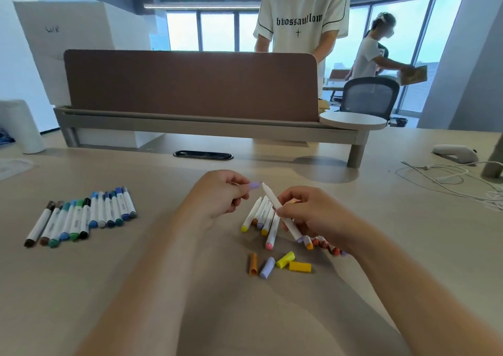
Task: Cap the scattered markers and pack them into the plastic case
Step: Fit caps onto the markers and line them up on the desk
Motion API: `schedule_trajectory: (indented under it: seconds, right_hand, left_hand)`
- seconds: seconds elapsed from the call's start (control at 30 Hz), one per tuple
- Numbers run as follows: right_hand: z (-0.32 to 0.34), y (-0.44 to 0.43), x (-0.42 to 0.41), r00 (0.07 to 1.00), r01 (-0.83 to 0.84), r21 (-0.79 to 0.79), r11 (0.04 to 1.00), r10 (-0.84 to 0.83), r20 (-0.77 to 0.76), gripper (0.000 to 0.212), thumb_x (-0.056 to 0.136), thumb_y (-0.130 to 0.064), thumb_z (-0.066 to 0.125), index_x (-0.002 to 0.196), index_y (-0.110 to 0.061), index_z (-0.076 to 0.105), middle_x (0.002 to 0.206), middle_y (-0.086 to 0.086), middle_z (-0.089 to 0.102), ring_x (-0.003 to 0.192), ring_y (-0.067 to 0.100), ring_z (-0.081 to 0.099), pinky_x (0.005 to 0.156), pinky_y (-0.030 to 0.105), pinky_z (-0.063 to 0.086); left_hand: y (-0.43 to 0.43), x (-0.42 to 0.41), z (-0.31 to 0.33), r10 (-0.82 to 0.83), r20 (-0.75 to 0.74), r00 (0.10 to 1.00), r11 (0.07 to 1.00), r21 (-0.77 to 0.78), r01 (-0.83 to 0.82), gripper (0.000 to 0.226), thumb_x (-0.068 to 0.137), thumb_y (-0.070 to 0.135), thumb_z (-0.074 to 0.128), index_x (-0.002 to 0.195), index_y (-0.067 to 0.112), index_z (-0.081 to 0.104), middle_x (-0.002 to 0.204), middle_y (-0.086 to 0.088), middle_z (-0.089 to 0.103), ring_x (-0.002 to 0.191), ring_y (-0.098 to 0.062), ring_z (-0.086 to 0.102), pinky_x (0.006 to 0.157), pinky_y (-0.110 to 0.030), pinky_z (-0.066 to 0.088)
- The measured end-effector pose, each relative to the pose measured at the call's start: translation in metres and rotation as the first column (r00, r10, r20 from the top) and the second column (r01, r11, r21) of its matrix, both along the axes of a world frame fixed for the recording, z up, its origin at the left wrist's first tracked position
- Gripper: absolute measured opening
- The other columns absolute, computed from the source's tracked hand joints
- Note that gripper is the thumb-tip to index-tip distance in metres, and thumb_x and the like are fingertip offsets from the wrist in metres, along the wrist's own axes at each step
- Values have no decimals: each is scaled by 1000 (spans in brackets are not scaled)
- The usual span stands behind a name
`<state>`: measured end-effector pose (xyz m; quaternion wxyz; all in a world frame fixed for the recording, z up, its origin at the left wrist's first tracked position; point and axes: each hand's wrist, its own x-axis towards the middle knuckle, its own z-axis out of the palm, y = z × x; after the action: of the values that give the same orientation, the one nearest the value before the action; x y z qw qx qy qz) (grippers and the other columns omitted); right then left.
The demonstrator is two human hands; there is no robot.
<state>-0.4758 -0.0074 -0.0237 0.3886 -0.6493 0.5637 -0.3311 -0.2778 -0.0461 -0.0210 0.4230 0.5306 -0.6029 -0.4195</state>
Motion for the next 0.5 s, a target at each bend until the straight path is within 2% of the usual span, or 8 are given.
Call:
schedule_trajectory:
  seconds: [0.13, 0.23, 0.33, 0.43, 0.5]
  right_hand:
    - [1, 1, 1, 998, -24, -28, 999, 22, -55, 5, 90, -23, 66, 94, -23, 70, 64, -7, 64, 53, 6, 57, 53, 22, 47]
    - [1, 1, 0, 994, -19, -44, 999, 15, -104, 6, 89, -26, 67, 95, -25, 71, 78, -4, 65, 69, 10, 60, 62, 25, 48]
    - [0, 0, 0, 994, -22, -35, 999, 18, -112, 7, 88, -27, 68, 94, -26, 72, 87, -1, 67, 75, 13, 61, 65, 25, 51]
    - [0, -2, -1, 985, -38, -49, 998, 29, -169, 11, 87, -29, 69, 97, -27, 73, 89, -4, 68, 74, 9, 60, 65, 21, 49]
    - [0, -3, -2, 979, -57, -73, 996, 41, -200, 11, 88, -31, 69, 97, -28, 73, 86, -7, 68, 71, 6, 60, 65, 20, 48]
  left_hand:
    - [-3, 0, -3, 24, -53, 998, 1000, 19, -23, 6, 88, 9, 69, 93, 9, 74, 74, -4, 65, 62, -15, 48, 52, -24, 41]
    - [-4, 0, -3, 2, -72, 997, 1000, 19, -1, 9, 90, 6, 66, 94, 9, 73, 75, -4, 65, 61, -14, 48, 51, -23, 40]
    - [-2, -1, -2, -23, -10, 1000, 1000, 4, 23, 7, 89, 9, 69, 91, 12, 74, 76, -6, 65, 63, -14, 47, 55, -24, 42]
    - [0, -3, -2, -62, 44, 997, 998, -21, 63, 18, 94, 6, 58, 90, 14, 74, 81, -16, 66, 65, -17, 46, 56, -26, 41]
    - [1, -6, -2, -89, 44, 995, 996, -23, 90, 21, 96, 5, 54, 89, 11, 73, 78, -13, 65, 64, -16, 46, 54, -24, 40]
